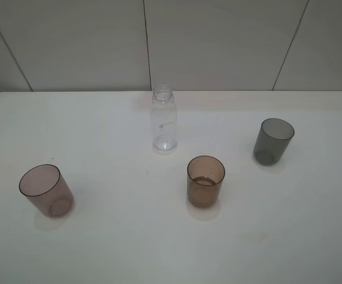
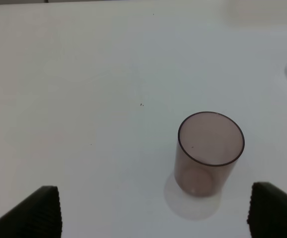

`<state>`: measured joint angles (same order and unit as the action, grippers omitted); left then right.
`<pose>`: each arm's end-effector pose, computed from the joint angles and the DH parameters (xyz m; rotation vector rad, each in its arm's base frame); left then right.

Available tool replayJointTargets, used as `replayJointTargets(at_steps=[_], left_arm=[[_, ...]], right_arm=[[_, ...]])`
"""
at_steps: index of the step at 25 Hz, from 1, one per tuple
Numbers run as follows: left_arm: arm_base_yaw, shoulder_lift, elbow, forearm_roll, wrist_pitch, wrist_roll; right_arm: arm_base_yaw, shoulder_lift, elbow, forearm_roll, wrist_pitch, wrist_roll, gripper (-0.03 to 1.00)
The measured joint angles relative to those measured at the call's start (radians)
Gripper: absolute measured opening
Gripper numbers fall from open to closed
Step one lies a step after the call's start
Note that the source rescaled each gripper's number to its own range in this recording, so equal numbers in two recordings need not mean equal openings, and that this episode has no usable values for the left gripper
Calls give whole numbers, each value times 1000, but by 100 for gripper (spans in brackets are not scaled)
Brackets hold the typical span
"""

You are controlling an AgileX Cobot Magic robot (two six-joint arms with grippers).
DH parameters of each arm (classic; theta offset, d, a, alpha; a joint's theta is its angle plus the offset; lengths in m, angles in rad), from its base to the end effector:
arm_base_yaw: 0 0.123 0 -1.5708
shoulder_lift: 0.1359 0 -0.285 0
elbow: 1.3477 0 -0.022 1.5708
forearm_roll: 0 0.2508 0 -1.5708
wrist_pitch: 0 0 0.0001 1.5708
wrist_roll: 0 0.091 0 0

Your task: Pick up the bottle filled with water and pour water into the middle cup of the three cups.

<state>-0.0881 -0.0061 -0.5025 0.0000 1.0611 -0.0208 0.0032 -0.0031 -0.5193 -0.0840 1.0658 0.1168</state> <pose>-0.0061 0.0005 0.2779 0.0685 2.0356 -0.0684 -0.0080 -0.0067 0.2824 0.1201 2.0207 -0.0243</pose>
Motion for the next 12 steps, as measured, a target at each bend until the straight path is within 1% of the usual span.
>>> replayJointTargets(at_steps=[12], left_arm=[[0, 0, 0, 0, 0, 0]], right_arm=[[0, 0, 0, -1, 0, 0, 100]])
